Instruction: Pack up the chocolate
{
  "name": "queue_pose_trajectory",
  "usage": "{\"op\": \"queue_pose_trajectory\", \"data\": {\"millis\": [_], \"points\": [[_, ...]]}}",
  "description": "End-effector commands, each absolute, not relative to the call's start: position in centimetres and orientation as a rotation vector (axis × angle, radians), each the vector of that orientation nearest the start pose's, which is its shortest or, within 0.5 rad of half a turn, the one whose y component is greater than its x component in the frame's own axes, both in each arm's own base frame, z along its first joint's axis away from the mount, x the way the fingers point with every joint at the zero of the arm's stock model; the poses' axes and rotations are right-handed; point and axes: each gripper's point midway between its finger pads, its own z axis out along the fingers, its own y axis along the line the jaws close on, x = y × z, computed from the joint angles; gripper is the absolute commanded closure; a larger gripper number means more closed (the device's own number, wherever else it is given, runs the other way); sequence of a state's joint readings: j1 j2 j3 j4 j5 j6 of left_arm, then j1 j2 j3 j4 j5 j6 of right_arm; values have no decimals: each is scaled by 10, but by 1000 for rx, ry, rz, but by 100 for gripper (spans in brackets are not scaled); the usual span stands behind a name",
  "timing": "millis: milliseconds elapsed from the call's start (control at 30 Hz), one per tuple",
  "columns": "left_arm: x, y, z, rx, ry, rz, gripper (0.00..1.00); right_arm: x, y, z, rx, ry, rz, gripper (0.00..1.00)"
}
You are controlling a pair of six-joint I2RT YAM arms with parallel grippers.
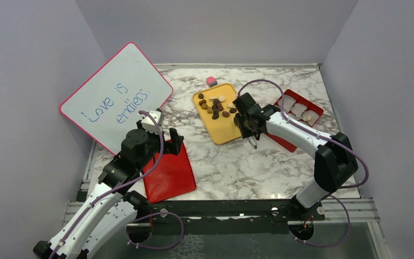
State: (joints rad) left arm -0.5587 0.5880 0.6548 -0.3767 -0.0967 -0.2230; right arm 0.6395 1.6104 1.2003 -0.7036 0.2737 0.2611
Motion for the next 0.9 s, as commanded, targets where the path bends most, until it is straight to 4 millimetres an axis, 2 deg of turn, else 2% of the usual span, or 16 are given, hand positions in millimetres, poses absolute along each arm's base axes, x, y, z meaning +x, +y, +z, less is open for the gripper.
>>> {"op": "queue_pose_trajectory", "data": {"millis": [0,500,867], "points": [[230,-132,222,250,1875,-429,1,311,183,109,-392,2554,-73,66],[230,-132,222,252,1875,-431,1,310,187,129,-353,2514,-11,68],[230,-133,220,253,1880,-432,1,320,181,166,-293,2425,-32,68]]}}
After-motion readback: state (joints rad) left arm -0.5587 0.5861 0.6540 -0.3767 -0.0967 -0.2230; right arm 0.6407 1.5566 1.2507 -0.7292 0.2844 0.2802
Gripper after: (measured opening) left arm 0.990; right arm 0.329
